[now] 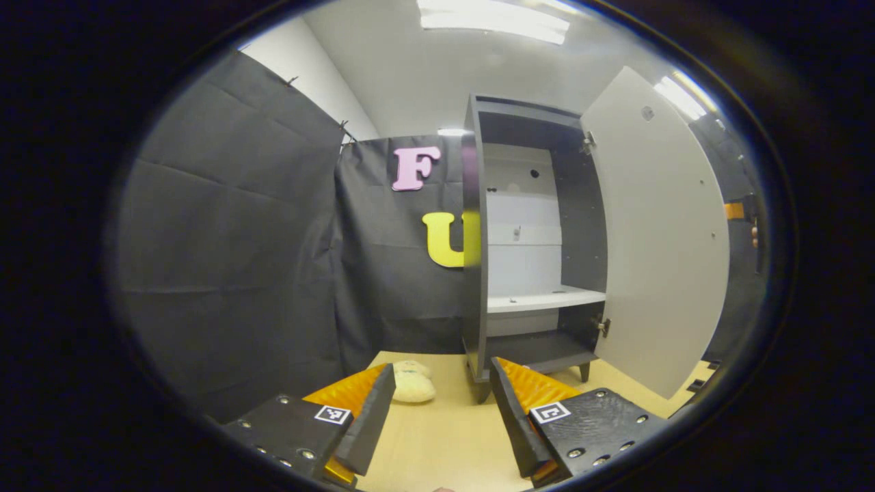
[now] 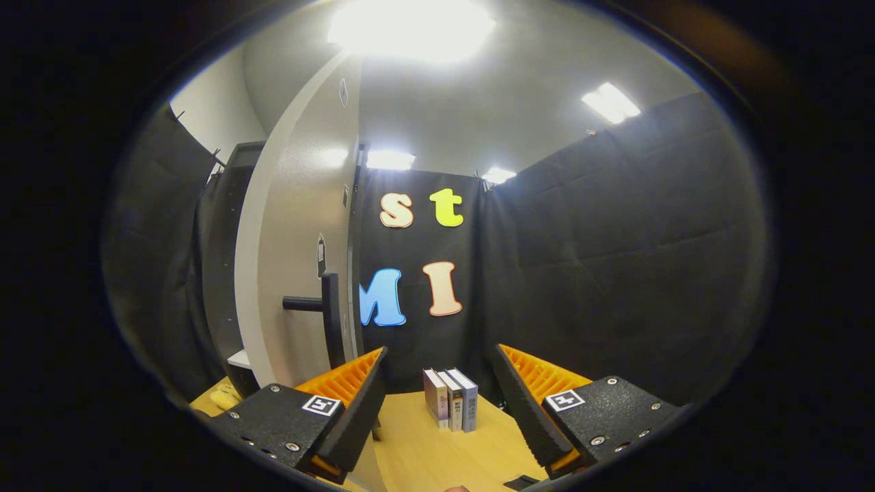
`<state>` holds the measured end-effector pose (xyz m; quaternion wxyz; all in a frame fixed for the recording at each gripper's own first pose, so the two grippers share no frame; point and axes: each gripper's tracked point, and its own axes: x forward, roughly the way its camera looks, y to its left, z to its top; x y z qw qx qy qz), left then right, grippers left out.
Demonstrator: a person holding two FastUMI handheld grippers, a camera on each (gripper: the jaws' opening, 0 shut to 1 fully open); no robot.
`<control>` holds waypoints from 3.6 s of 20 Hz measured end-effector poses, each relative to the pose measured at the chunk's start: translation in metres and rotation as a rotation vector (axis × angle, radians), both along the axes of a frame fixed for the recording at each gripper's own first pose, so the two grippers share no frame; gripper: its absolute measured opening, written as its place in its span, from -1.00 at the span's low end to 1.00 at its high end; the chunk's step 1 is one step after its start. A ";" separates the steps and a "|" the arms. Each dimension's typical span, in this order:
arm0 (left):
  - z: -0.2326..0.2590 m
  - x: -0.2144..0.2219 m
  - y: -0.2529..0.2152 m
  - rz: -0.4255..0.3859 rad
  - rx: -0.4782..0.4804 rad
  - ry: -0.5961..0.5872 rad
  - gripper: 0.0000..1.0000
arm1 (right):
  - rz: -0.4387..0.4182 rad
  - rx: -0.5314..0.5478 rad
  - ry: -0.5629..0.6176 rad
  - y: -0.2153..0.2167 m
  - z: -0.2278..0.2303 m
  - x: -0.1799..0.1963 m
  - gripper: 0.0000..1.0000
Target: Open the cabinet door with the right hand, grasp the bottle in the cabinet with the left hand and place it on the coaster, then close the cabinet door with the right hand.
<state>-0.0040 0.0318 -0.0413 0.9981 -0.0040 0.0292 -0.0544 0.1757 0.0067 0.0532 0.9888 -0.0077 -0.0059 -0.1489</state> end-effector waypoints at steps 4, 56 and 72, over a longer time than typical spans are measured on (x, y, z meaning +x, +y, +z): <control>-0.005 0.010 0.011 -0.031 0.004 -0.005 0.59 | 0.021 0.019 -0.007 0.029 -0.001 -0.002 0.86; 0.045 0.000 -0.074 -0.009 -0.011 -0.042 0.58 | 0.425 0.054 0.037 0.094 -0.046 0.005 0.89; 0.064 -0.005 -0.108 0.023 -0.002 -0.060 0.58 | 0.421 0.074 0.050 0.051 -0.052 -0.006 0.89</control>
